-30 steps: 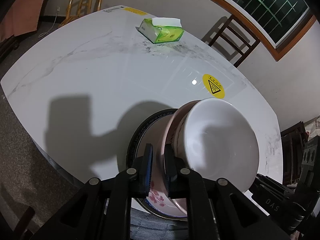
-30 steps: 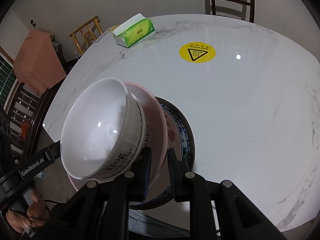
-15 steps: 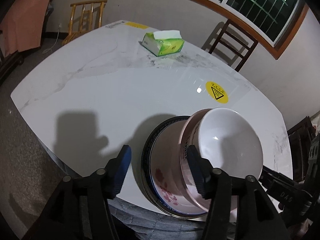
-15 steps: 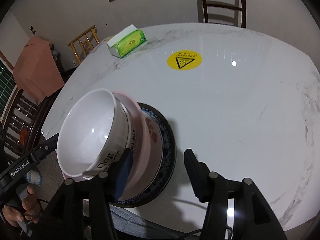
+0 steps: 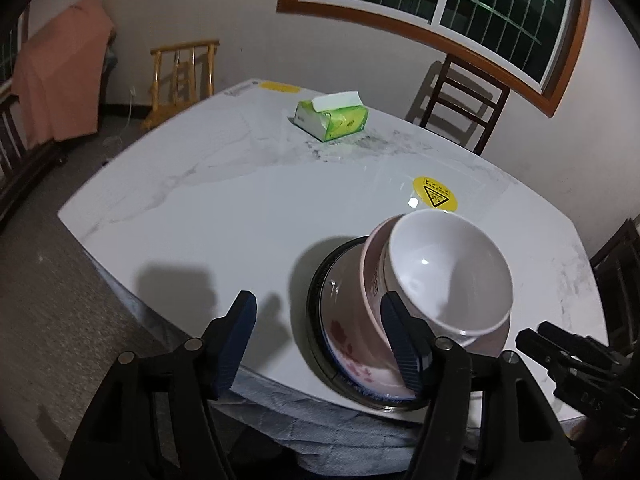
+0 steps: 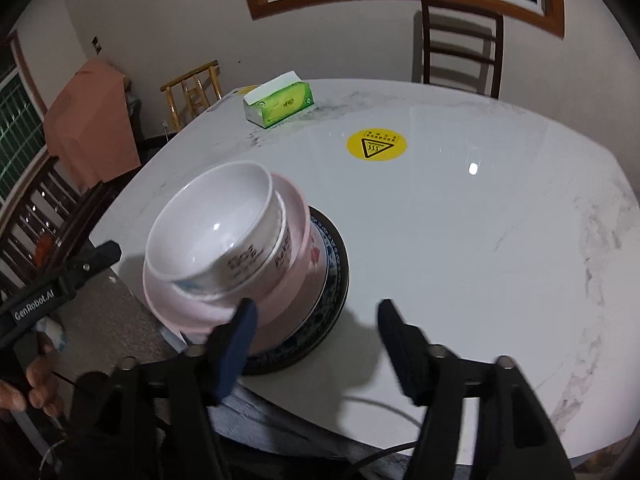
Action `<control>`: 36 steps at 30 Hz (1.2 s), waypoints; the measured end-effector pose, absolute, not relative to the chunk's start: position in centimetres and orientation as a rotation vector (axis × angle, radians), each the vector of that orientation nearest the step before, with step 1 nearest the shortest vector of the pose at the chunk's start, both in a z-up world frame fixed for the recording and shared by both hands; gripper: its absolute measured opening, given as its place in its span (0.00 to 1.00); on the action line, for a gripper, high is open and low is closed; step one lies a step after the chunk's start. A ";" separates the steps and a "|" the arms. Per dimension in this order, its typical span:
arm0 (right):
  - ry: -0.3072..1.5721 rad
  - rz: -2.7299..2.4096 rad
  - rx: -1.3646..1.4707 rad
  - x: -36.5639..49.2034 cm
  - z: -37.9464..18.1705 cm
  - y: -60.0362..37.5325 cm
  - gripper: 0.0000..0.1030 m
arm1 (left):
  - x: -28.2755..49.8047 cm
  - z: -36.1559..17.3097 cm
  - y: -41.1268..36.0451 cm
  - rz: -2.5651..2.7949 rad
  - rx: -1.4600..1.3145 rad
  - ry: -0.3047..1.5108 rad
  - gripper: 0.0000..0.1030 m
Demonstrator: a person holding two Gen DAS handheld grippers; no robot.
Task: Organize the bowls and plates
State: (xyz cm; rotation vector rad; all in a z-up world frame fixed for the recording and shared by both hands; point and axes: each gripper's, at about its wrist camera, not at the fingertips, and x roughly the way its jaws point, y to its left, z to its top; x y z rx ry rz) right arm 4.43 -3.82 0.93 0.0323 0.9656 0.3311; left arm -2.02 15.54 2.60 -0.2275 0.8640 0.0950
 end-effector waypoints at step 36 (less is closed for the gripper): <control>0.969 0.382 -0.044 0.8 -0.8 -2.0 0.84 | -3.6 1.6 9.6 0.084 -0.071 0.892 0.71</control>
